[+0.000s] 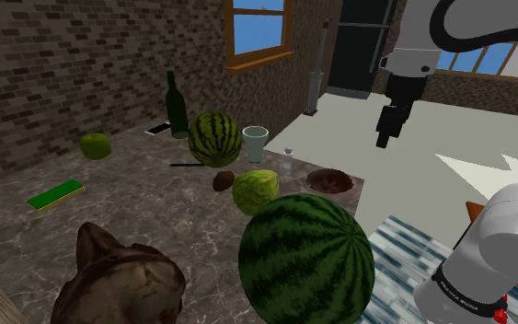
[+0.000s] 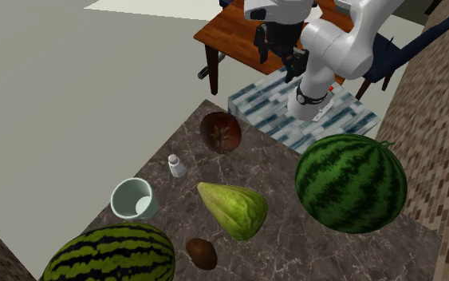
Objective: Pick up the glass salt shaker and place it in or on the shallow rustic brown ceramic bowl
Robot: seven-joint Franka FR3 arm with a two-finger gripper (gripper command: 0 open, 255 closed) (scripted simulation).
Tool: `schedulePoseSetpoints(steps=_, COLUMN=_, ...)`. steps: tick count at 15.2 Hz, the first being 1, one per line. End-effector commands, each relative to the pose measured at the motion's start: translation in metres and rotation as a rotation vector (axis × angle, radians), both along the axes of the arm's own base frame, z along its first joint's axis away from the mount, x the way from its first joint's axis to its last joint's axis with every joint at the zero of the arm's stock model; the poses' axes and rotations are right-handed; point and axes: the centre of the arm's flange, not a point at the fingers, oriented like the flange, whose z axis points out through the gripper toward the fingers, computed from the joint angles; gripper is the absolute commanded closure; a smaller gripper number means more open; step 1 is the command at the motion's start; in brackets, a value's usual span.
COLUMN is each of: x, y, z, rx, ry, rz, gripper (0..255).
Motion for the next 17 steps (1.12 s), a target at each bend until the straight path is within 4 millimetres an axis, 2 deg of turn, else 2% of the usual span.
schedulePoseSetpoints(steps=1, x=0.000, y=0.000, z=0.000, rx=0.000, ry=0.000, rz=0.000, gripper=0)
schedulePoseSetpoints(steps=17, x=0.204, y=-0.007, z=-0.090, rx=-0.003, ry=0.081, rz=-0.064, gripper=0)
